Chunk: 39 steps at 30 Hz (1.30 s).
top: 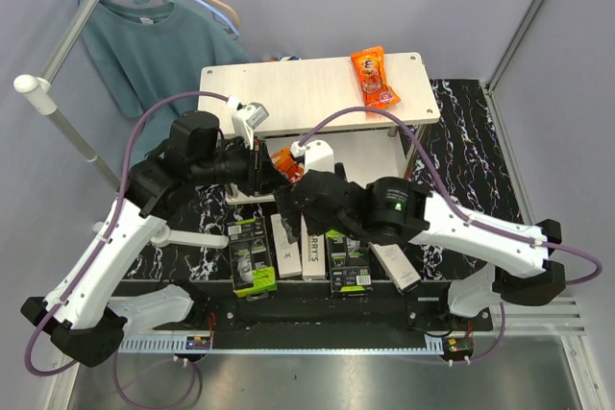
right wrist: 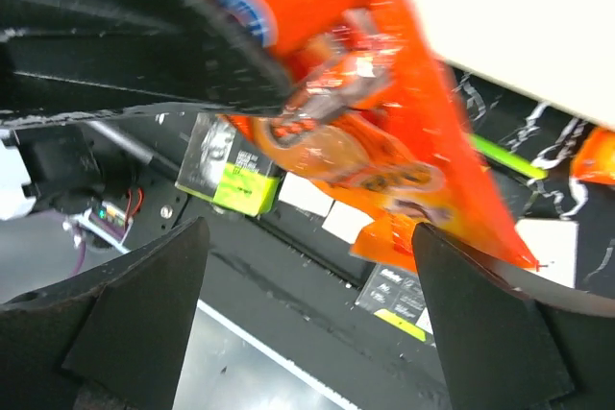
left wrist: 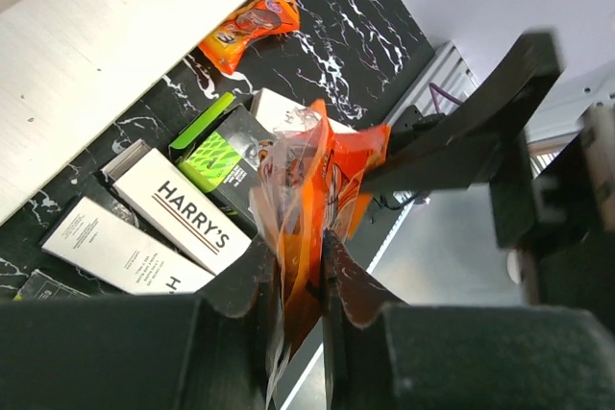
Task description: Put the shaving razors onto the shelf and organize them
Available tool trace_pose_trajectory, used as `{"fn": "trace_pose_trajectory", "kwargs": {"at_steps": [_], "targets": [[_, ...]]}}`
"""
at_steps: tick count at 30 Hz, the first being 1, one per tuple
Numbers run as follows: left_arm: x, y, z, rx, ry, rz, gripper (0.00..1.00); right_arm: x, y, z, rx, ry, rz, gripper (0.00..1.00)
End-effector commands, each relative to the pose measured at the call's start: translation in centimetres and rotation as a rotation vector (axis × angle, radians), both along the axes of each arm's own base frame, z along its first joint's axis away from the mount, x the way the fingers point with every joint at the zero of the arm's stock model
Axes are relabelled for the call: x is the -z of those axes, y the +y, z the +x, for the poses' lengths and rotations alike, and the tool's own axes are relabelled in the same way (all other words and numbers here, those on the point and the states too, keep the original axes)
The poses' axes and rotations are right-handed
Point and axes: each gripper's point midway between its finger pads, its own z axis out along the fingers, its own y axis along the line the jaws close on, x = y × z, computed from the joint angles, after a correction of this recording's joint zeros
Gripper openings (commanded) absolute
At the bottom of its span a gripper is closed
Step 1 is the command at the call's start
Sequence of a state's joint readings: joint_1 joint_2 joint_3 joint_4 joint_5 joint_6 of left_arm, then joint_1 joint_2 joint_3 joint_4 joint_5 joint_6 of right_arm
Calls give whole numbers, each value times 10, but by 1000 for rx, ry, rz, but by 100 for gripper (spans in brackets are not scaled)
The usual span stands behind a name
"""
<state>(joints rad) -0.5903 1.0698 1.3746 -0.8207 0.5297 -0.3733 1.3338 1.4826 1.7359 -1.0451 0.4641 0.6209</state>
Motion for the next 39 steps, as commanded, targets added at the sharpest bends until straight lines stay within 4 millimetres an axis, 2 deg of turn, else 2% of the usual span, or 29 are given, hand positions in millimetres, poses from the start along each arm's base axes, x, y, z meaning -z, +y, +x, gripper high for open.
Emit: {"fn": "trace_pose_trajectory", "kwargs": {"at_steps": [1, 5, 8, 10, 12, 13, 15, 16, 18, 21, 24, 25, 27, 30, 31, 32, 33, 34, 35, 36, 38, 39], "targets": [[-18, -3, -27, 144, -10, -45, 0, -47, -38, 23, 130, -153, 93, 96], [-5, 0, -33, 180, 18, 2, 0, -50, -45, 22, 117, -170, 82, 96], [0, 1, -36, 208, 28, 17, 0, -45, -44, 19, 91, -161, 77, 97], [-3, 0, -41, 238, 18, 4, 0, -39, -39, 17, 62, -157, 79, 97], [-7, -2, -42, 255, 0, -19, 0, -42, -30, 11, 21, -144, 129, 97], [-10, -3, -44, 270, -2, -31, 0, -34, -26, 6, -11, -126, 132, 97], [-13, -5, -46, 284, -18, -48, 0, -41, -21, 2, -42, -124, 193, 96], [-14, -5, -47, 291, -22, -55, 0, -36, -18, -3, -70, -106, 199, 96], [-17, -7, -46, 297, -33, -73, 0, -39, -17, -7, -88, -102, 227, 95], [-22, -10, -47, 309, -35, -99, 0, -32, -15, -12, -107, -77, 225, 90], [-26, -12, -48, 319, -35, -118, 0, -28, -12, -14, -115, -61, 227, 69], [-27, -12, -49, 321, -34, -120, 0, -27, -10, -15, -116, -54, 232, 53], [-29, -13, -50, 329, -31, -131, 0, -26, -8, -16, -121, -48, 236, 48], [-28, -13, -50, 323, -29, -137, 0, -23, -3, -18, -133, -36, 236, 30], [-28, -13, -50, 320, -31, -138, 0, -22, -2, -19, -138, -30, 236, 19], [-28, -13, -49, 315, -33, -135, 0, -21, -1, -19, -140, -29, 239, 14], [-27, -13, -48, 309, -31, -132, 3, -21, -1, -19, -138, -27, 242, 9], [-26, -13, -47, 301, -35, -129, 10, -22, -1, -20, -137, -27, 250, 3], [-25, -12, -45, 289, -40, -123, 23, -22, -2, -19, -134, -28, 252, 0], [-22, -11, -42, 263, -44, -110, 70, -22, -3, -18, -129, -31, 256, 0], [-19, -8, -34, 216, -56, -89, 84, -26, -7, -18, -121, -37, 273, 0], [-16, -5, -31, 187, -64, -76, 99, -26, -9, -18, -113, -41, 275, 0]]}}
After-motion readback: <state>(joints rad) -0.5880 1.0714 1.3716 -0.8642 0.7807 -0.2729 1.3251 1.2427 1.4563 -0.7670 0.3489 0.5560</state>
